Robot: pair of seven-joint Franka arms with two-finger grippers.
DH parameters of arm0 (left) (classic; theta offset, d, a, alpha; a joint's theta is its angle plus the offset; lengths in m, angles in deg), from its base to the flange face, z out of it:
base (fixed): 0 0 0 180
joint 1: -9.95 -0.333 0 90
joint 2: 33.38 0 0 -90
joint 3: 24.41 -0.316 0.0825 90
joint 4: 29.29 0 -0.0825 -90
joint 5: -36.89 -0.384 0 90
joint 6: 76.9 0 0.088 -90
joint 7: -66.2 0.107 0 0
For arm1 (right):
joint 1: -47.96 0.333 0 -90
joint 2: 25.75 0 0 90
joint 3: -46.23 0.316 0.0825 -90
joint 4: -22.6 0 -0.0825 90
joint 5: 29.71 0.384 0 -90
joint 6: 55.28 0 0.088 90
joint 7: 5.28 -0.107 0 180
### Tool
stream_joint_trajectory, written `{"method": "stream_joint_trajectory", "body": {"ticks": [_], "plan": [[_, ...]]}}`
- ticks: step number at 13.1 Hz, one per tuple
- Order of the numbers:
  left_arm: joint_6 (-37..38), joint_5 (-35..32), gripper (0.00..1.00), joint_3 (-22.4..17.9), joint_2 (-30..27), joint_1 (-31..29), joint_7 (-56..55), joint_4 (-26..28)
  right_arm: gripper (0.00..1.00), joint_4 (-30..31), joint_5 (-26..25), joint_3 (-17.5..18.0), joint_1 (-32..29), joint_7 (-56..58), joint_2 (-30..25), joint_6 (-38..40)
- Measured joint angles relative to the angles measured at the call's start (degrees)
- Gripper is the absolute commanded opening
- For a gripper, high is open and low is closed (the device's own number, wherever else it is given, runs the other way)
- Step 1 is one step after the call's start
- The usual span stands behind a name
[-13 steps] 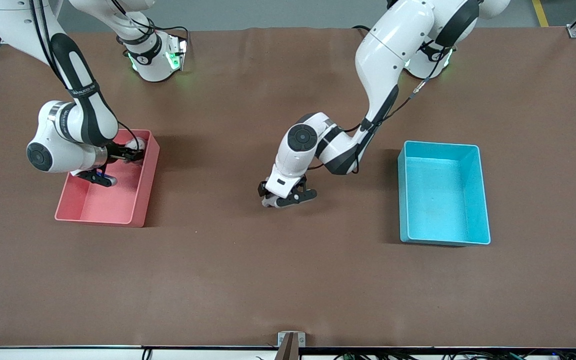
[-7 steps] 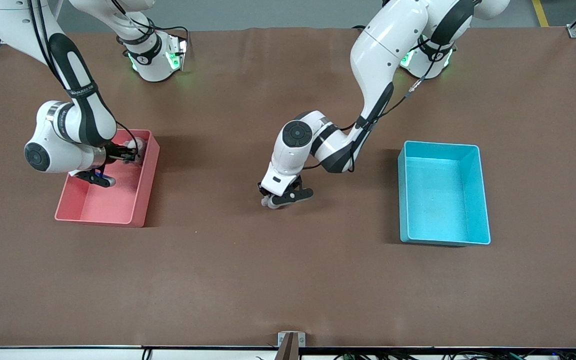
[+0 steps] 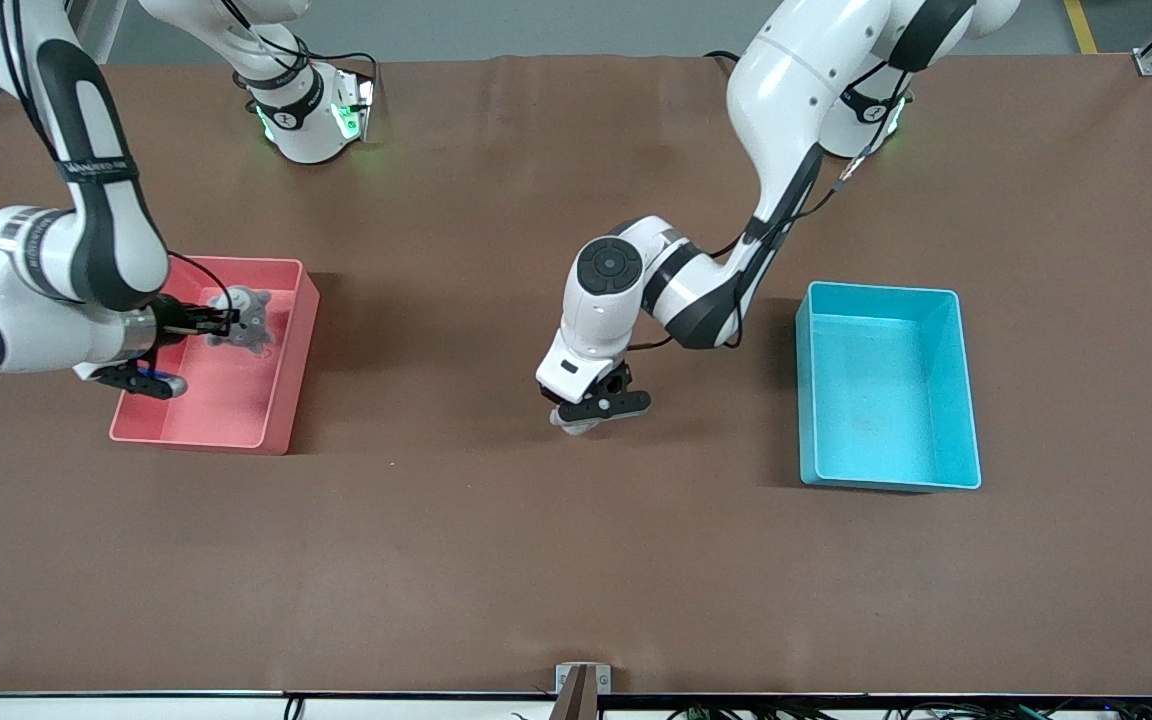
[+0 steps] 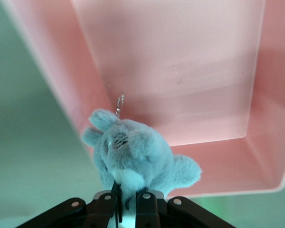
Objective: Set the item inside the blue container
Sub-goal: 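Carry the plush to the blue box while the right gripper lifts another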
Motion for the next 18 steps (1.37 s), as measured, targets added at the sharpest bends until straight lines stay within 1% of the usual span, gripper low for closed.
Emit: {"method": "stream_joint_trajectory", "body": {"ticks": [1,3,5,7,9,11,12,14,18], "plan": [[5.2,0.0,0.21,0.0,-2.7,-0.2,2.0,-0.1,0.02,-3.3,0.1,0.3,0.3,-0.8,-0.1,2.3],[13.6,1.5,0.21,0.2,-8.4,-1.9,6.5,0.6,0.02,-7.4,0.6,0.9,2.2,-2.2,-0.5,3.5],[17.3,3.0,0.21,0.5,-14.2,-5.2,12.6,4.3,0.02,-9.6,0.7,1.2,6.5,-7.3,-1.2,3.0],[18.2,3.4,0.21,0.6,-20.3,-9.1,20.2,10.8,0.02,-11.1,0.8,1.5,13.3,-16.0,-1.5,-0.3],[18.4,3.6,0.21,0.6,-26.8,-13.5,29.5,18.8,0.02,-11.3,0.8,1.8,20.7,-25.8,-1.5,-5.7],[18.3,3.6,0.18,0.5,-32.0,-19.1,40.0,26.1,0.02,-11.3,0.8,1.9,26.5,-33.7,-1.1,-9.1],[18.3,3.6,0.18,0.5,-33.6,-22.0,44.2,28.6,0.02,-11.2,0.8,1.9,28.9,-37.3,-0.5,-10.8],[17.9,3.6,0.19,0.5,-34.9,-26.9,50.4,31.7,0.02,-10.9,0.8,1.9,33.0,-41.9,1.7,-15.5],[14.7,3.0,0.19,0.5,-33.2,-33.3,57.8,34.6,0.04,-10.7,0.8,1.8,40.3,-47.0,9.3,-26.2]]}}
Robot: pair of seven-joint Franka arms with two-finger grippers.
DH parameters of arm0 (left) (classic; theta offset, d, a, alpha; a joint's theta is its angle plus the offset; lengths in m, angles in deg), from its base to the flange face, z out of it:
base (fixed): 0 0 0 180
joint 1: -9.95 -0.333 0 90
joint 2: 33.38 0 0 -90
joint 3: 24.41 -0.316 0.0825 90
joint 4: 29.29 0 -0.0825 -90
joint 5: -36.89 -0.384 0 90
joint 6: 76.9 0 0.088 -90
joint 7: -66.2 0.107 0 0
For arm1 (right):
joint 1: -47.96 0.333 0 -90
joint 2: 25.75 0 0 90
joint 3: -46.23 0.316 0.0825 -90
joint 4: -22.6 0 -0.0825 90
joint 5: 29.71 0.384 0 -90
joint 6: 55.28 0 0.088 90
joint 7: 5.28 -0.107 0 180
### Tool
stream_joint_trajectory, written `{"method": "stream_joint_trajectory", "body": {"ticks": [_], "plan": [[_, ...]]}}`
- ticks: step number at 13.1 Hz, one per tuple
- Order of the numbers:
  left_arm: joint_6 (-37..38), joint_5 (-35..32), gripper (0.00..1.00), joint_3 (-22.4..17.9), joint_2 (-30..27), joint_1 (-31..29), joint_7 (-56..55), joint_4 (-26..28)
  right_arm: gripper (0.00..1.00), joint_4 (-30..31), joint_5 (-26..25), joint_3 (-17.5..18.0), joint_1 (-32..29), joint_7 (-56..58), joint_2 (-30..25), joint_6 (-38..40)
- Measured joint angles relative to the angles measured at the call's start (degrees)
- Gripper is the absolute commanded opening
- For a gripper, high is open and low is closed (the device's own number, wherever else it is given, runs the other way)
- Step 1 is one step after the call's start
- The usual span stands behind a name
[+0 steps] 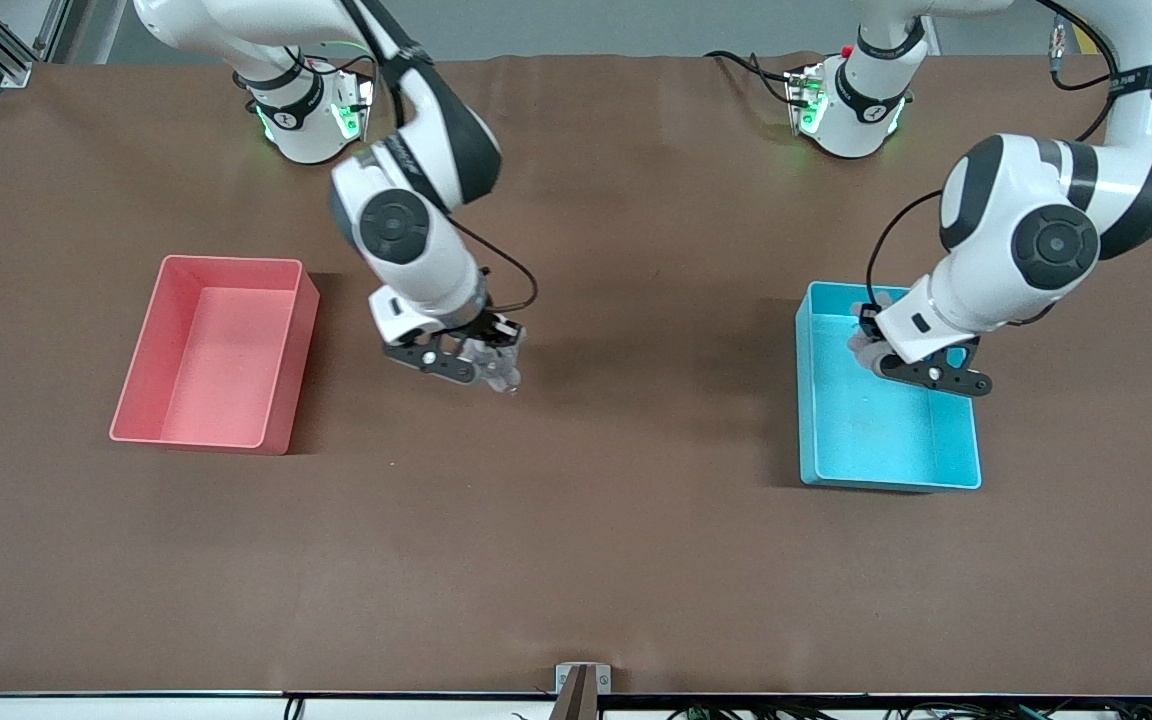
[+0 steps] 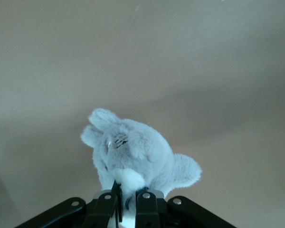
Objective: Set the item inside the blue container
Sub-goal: 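Carry the plush to the blue box while the right gripper lifts another, then release the plush into the blue box while the right gripper sets another down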
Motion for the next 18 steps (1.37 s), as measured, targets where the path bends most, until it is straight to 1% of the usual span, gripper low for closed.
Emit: {"method": "stream_joint_trajectory", "body": {"ticks": [3,5,6,7,8,12,15,17,18], "plan": [[-1.8,-3.5,0.19,0.1,2.9,-0.7,0.3,0.3,0.07,0.0,-0.1,-0.1,2.3,-0.8,4.1,-6.2],[-2.5,-4.6,0.20,0.1,4.6,-1.3,0.3,0.4,0.15,-0.1,-0.1,-0.1,3.5,-0.8,6.4,-9.6],[-2.8,-5.5,0.20,0.1,5.3,-1.7,0.3,0.4,0.23,-0.1,-0.1,-0.1,4.1,-0.8,7.4,-10.2],[-3.0,-6.1,0.20,0.1,5.9,-2.1,0.3,0.4,0.54,-0.1,-0.2,-0.1,4.7,-0.8,8.2,-10.6],[-3.4,-6.4,0.20,0.1,6.5,-2.6,0.4,0.4,1.00,-0.1,-0.3,-0.1,5.1,-0.8,8.7,-10.9],[-5.5,-6.6,0.20,0.1,9.0,-4.7,2.4,0.7,1.00,-0.6,-0.7,-0.4,5.2,-0.8,9.0,-11.1],[-6.6,-6.7,0.20,0.1,11.1,-5.2,2.6,0.8,1.00,-2.6,-0.6,-1.0,5.0,-0.8,8.9,-10.7],[-7.3,-7.6,0.22,0.1,12.6,-5.2,2.6,0.8,1.00,-4.1,-0.7,-1.8,3.9,-0.5,8.0,-8.4],[-7.7,-7.7,0.23,0.1,13.2,-5.2,2.6,0.8,1.00,-4.7,-0.7,-2.1,2.5,1.2,6.8,-5.7]]}}
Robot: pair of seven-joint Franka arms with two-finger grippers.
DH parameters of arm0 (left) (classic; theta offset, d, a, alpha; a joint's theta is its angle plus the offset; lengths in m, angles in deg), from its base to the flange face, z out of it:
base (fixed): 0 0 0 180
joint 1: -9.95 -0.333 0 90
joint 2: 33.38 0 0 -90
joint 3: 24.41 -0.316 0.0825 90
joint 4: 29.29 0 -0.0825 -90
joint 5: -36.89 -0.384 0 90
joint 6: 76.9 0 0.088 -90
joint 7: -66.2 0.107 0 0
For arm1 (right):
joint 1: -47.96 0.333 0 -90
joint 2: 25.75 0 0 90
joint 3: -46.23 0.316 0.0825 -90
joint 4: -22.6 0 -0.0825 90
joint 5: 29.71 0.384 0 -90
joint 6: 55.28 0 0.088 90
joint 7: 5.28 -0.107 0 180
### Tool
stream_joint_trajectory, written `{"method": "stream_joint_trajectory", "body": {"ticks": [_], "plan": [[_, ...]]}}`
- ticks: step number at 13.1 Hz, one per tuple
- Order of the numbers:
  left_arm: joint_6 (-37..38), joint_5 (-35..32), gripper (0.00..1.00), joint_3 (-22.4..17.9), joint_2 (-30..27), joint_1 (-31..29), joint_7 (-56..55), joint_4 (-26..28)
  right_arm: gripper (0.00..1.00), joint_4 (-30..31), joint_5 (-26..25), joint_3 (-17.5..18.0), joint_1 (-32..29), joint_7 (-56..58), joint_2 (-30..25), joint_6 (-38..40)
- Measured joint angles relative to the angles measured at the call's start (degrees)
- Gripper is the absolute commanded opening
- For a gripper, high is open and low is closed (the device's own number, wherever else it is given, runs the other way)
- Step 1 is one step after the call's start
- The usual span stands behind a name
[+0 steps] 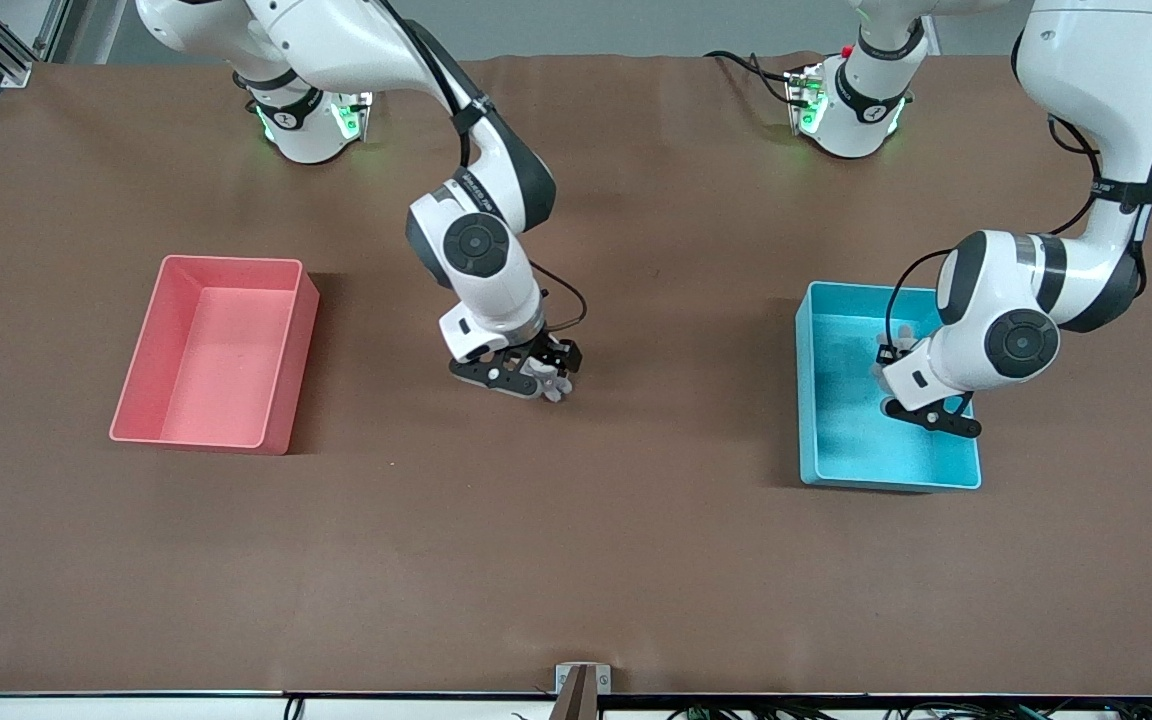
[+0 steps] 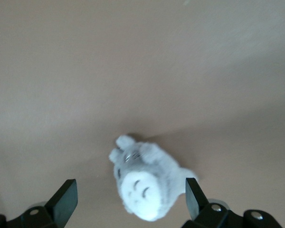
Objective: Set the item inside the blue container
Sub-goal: 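Release the plush into the blue box while the right gripper sets another down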
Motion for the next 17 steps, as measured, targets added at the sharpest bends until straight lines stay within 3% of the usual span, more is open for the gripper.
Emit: {"method": "stream_joint_trajectory", "body": {"ticks": [2,4,5,6,7,8,11,13,17], "plan": [[-0.2,0.0,0.26,0.0,0.9,0.0,0.0,0.0,1.00,-0.6,0.0,-0.3,-4.7,8.7,-3.8,7.5],[-0.3,0.0,0.36,0.0,1.4,0.0,0.0,0.0,1.00,-0.7,0.0,-0.5,-11.3,18.5,-8.3,15.7],[-0.3,0.0,0.51,0.1,1.5,0.0,0.0,0.0,1.00,-0.8,0.0,-0.6,-14.8,22.8,-10.2,19.7],[-0.3,0.0,0.75,0.1,1.6,0.0,0.0,0.0,1.00,-1.0,-0.1,-0.7,-18.2,26.8,-11.9,24.3],[-0.4,0.0,0.91,0.1,1.7,0.0,0.0,-0.1,1.00,-1.5,-0.3,-0.7,-21.5,30.1,-13.1,28.7],[-0.4,0.0,1.00,0.1,1.7,0.0,0.0,-0.2,1.00,-2.6,-1.1,-0.7,-24.7,33.1,-13.8,32.1],[0.0,0.0,1.00,0.1,1.5,0.0,-0.1,-1.8,1.00,-5.8,-7.7,-0.7,-32.4,40.6,-14.1,36.5],[2.7,0.0,1.00,0.3,0.3,0.0,-0.1,-3.7,1.00,-6.1,-8.8,-0.6,-35.4,41.2,-14.0,37.5],[15.7,3.9,1.00,5.0,-3.1,0.2,-4.5,-13.1,1.00,-6.8,-9.1,-0.6,-40.9,47.0,-14.0,38.3]]}}
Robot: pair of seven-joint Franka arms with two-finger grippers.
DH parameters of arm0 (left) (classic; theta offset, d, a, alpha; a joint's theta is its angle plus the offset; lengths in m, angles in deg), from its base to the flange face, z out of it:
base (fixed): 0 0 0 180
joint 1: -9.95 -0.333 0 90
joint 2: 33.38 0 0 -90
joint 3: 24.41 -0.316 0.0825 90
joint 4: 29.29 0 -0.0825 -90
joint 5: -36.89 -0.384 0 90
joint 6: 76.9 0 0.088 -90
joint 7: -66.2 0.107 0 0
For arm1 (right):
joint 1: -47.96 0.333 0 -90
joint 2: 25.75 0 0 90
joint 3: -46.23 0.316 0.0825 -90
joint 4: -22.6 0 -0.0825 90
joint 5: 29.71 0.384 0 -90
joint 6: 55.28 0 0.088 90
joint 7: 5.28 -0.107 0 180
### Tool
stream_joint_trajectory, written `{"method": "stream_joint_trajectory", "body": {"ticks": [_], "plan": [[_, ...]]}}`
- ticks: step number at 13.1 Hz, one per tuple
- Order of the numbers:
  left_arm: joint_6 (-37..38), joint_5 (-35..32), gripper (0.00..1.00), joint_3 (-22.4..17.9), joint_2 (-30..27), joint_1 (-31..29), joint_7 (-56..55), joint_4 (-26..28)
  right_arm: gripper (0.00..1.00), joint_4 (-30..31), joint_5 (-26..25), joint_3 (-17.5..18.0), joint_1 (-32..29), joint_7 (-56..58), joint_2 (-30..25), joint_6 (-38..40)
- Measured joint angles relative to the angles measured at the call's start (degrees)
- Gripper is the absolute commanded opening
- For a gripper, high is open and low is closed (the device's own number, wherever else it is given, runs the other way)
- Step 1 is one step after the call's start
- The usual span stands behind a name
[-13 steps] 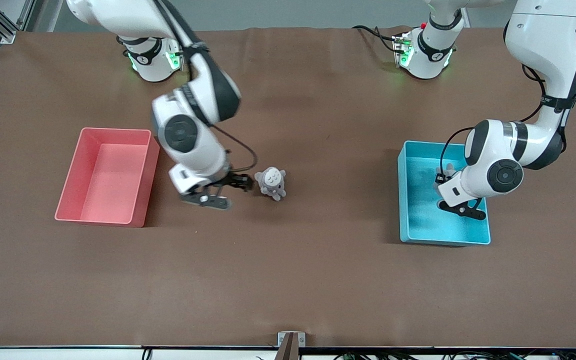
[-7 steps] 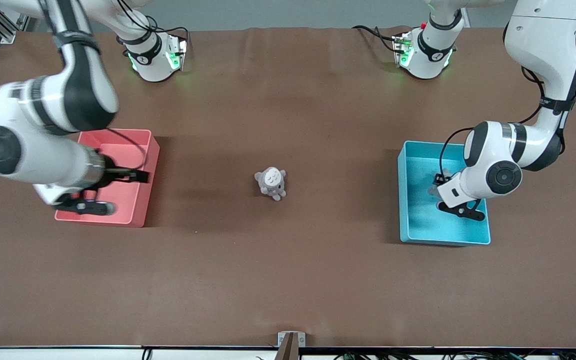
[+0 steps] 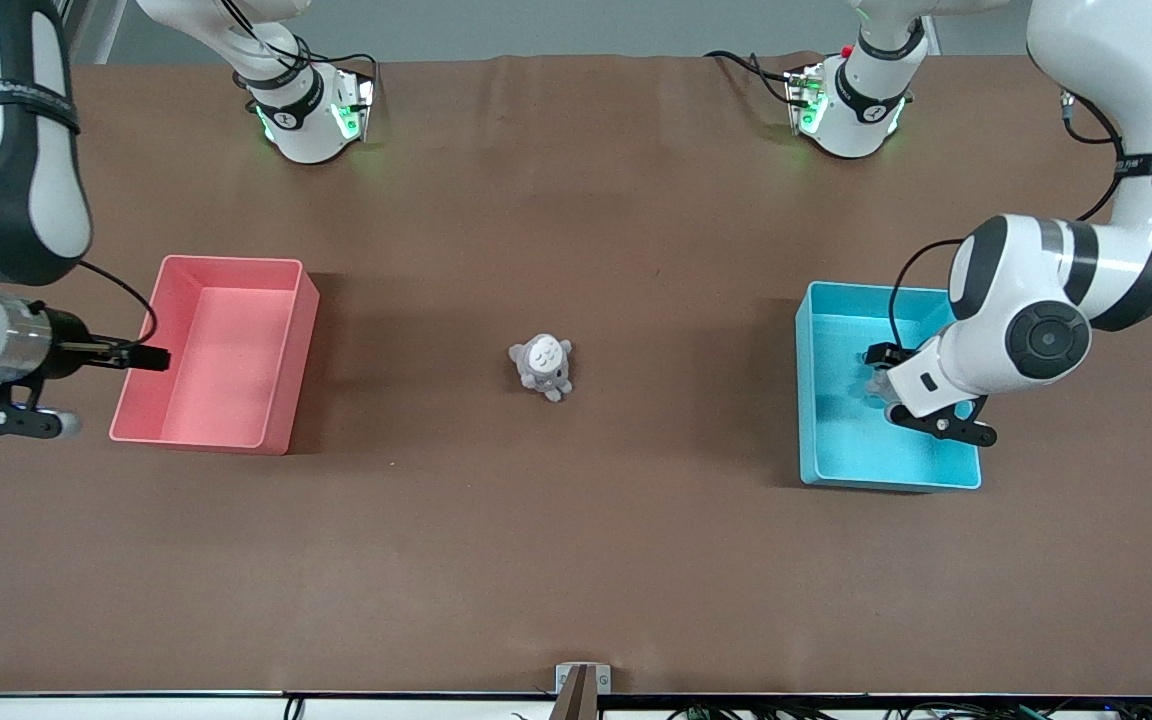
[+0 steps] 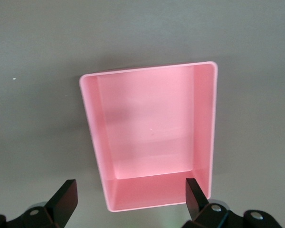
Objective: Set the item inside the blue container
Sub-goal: 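Release the plush into the blue box while the right gripper sets another down, then grasp the second plush with the left gripper while the right gripper withdraws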
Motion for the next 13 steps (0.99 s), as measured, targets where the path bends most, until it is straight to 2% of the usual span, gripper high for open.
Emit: {"method": "stream_joint_trajectory", "body": {"ticks": [2,4,7,10,13], "plan": [[3.7,6.1,1.00,2.0,-0.4,0.5,-6.5,-4.5,1.00,-0.4,0.0,0.0,-2.1,2.0,0.0,0.1],[3.9,10.4,1.00,4.0,0.0,2.0,-15.5,-7.2,1.00,-0.4,0.0,0.0,-3.0,2.3,0.0,0.1],[3.5,11.7,1.00,4.9,3.9,10.8,-33.0,-12.6,1.00,-0.4,0.1,0.1,-3.8,2.3,0.1,0.2],[-2.5,11.8,0.99,5.0,10.5,20.9,-49.1,-18.6,1.00,-0.5,0.8,0.2,-3.9,2.3,0.1,0.2],[-12.7,11.8,0.99,4.9,15.3,26.3,-57.2,-19.9,1.00,-2.7,0.9,0.4,-3.9,2.3,0.2,0.2]]}}
